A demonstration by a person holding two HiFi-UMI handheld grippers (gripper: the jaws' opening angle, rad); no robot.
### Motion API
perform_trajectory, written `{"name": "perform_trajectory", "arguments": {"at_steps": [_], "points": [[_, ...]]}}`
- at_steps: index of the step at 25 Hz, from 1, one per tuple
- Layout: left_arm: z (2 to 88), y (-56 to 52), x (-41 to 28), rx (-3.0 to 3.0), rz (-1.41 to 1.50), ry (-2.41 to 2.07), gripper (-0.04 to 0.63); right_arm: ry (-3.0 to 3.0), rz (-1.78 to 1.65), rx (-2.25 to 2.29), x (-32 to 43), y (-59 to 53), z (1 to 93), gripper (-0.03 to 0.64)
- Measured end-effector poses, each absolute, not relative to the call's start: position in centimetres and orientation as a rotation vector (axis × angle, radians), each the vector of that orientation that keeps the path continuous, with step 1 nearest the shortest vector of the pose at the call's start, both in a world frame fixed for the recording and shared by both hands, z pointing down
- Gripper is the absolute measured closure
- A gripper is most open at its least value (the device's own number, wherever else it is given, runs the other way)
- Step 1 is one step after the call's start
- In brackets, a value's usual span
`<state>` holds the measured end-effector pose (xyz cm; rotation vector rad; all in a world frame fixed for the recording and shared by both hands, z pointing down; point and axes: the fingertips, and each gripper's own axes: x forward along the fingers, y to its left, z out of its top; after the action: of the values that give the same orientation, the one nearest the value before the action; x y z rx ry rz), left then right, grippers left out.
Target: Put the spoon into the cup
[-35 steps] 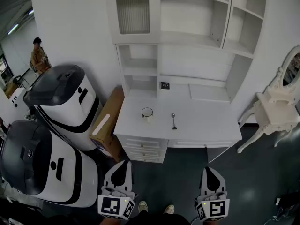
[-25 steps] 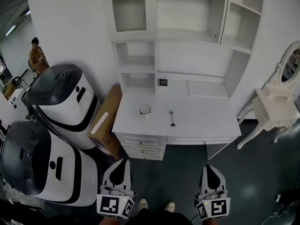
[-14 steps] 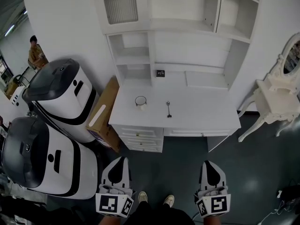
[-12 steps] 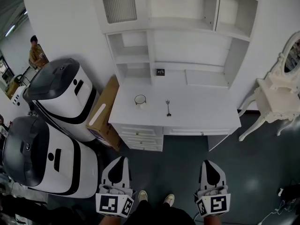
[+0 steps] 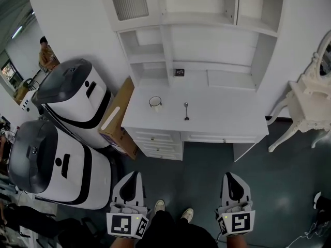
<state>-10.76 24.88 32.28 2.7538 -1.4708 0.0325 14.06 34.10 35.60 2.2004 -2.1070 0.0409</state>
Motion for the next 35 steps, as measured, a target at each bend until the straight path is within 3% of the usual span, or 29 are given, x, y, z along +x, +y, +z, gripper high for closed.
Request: {"name": "perform_trajectory", "arguments": {"at_steps": [22, 35], "points": [[33.9, 21.7, -7.3, 2.781, -0.031, -1.372, 0.589, -2.057, 0.042, 2.269, 16.3, 33.1, 35.8, 0.557], [32.8, 11.2, -7.8, 2.791, -0.022, -1.399, 0.589, -2.074, 0.076, 2.284, 16.1, 23.1, 36.1, 0.557]]}}
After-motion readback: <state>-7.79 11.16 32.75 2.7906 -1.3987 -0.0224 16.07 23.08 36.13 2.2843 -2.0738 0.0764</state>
